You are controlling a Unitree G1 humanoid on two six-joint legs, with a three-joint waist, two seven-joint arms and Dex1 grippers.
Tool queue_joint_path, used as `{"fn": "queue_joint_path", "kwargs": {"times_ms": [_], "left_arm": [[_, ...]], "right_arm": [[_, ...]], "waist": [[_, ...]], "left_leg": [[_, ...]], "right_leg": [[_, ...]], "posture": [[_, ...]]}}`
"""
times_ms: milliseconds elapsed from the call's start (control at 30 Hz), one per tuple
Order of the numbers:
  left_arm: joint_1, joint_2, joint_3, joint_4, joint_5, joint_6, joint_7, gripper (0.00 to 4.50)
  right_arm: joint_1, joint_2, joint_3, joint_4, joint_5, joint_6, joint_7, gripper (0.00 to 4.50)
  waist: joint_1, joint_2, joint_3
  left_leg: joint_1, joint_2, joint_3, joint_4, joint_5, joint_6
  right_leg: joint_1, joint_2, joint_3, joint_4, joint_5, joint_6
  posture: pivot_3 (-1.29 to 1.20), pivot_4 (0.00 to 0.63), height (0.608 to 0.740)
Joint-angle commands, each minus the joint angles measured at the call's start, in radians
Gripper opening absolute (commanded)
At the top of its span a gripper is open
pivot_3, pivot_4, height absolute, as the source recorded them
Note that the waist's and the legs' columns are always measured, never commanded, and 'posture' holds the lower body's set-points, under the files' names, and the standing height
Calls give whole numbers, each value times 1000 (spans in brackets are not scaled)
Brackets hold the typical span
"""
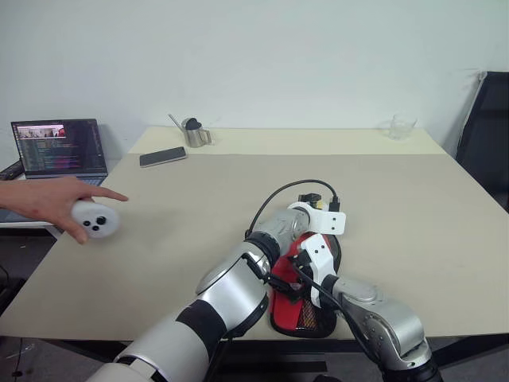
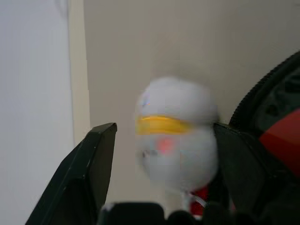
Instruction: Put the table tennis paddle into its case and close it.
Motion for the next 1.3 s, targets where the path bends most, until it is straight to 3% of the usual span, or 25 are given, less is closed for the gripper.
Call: {"fn": "queue_joint_path", "kwargs": {"times_ms": [33,367,500,633,733,867,1067,1200,1300], "left_arm": [[6,27,4,14,-7,-21,-40,3423],[-45,103,255,-34,-283,-131,-365,3423],[-62,138,366,-76,-417,-159,-546,3423],[0,177,465,-165,-574,-151,-794,3423],[86,198,486,-249,-633,-92,-878,3423],[228,219,504,-427,-707,48,-913,3423],[449,242,499,-828,-793,333,-867,3423],[551,240,481,-1033,-798,448,-757,4379],[624,217,444,-1163,-790,525,-678,4480]], "right_arm": [[-41,-39,-5,18,-7,-49,38,4500],[-143,-224,-71,55,43,-115,242,4500],[-173,-371,-133,17,98,-109,377,4500],[-204,-549,-277,0,224,-98,547,4500],[-264,-594,-363,46,299,-89,587,4500],[-379,-554,-416,160,321,-103,536,4500],[-556,-409,-374,387,196,-176,335,4500],[-659,-305,-349,561,120,-230,232,4500],[-770,-210,-344,760,51,-277,103,4500]], "waist": [[-1,0,0],[-17,0,1],[-17,0,2],[-16,0,4],[-21,1,4],[-23,0,4],[-17,0,4],[-17,1,4],[-18,1,4]], "left_leg": [[0,0,0,0,0,0],[-3,0,0,1,1,-1],[-5,0,0,1,1,-1],[-5,0,0,0,0,0],[-4,1,1,0,-1,1],[-4,3,1,1,-1,1],[-5,4,1,1,0,0],[-5,4,2,1,1,-2],[-5,4,2,0,1,-2]], "right_leg": [[0,0,0,0,0,0],[-2,0,0,-1,2,-3],[-2,-1,-1,-3,2,-3],[-2,-1,-1,-4,2,-3],[-2,-1,0,-5,2,-3],[-2,-2,2,-3,2,-3],[-3,-3,4,-2,3,-4],[-4,-3,5,-3,3,-4],[-4,-3,5,-3,3,-4]], "posture": [[0,150,740],[0,150,740],[0,150,740],[0,150,740],[0,150,740],[0,150,740],[0,150,740],[0,150,740],[0,150,740]]}}
